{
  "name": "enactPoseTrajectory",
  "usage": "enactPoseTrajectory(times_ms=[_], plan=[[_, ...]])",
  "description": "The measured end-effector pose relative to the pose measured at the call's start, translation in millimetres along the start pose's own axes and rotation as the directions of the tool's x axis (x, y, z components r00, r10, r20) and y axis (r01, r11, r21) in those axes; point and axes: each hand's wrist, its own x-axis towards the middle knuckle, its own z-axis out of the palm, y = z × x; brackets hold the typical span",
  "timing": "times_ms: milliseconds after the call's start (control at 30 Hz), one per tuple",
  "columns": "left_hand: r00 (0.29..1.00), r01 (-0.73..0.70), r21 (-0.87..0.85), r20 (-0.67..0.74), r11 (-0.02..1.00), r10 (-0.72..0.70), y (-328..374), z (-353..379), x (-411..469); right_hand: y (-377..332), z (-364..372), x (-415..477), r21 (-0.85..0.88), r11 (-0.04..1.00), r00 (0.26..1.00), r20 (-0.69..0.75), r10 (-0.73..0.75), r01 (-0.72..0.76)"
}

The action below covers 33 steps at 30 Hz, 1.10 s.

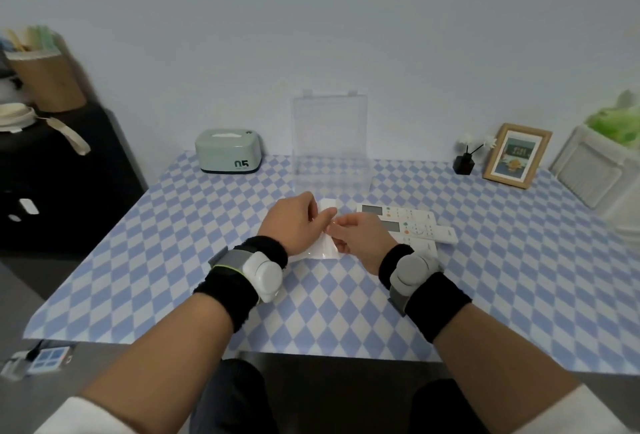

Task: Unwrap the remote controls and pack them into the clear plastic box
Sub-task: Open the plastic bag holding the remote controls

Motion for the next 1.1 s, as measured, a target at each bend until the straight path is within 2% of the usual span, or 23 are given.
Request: enactPoseTrajectory(times_ms=[300, 500, 700, 900, 1000, 1100], plan=[[0.998, 0.058, -0.096, -0.031, 0.994, -0.062, 6, -1, 7, -5, 2, -5, 0.261, 0.965, 0.997, 0.072, -0.010, -0.009], [0.991, 0.124, -0.110, -0.030, 0.986, -0.128, 8, -6, 8, -8, 2, -6, 0.250, 0.968, 0.992, 0.111, -0.053, 0.024], [0.992, 0.113, -0.118, -0.038, 0.987, -0.118, 8, -6, 5, -14, 5, -5, 0.208, 0.978, 0.997, 0.076, -0.008, -0.008], [0.986, 0.131, -0.063, 0.114, 0.989, -0.123, 12, -10, 8, -18, 11, -3, 0.050, 0.999, 0.998, 0.066, -0.015, 0.012], [0.971, 0.081, -0.037, 0.227, 0.996, -0.071, 11, -16, 14, -16, 11, -4, 0.071, 0.997, 0.994, 0.107, -0.023, 0.015], [0.949, 0.105, -0.116, 0.308, 0.988, -0.065, 5, -24, 17, -13, 10, -3, 0.105, 0.994, 0.989, 0.146, -0.016, 0.001]])
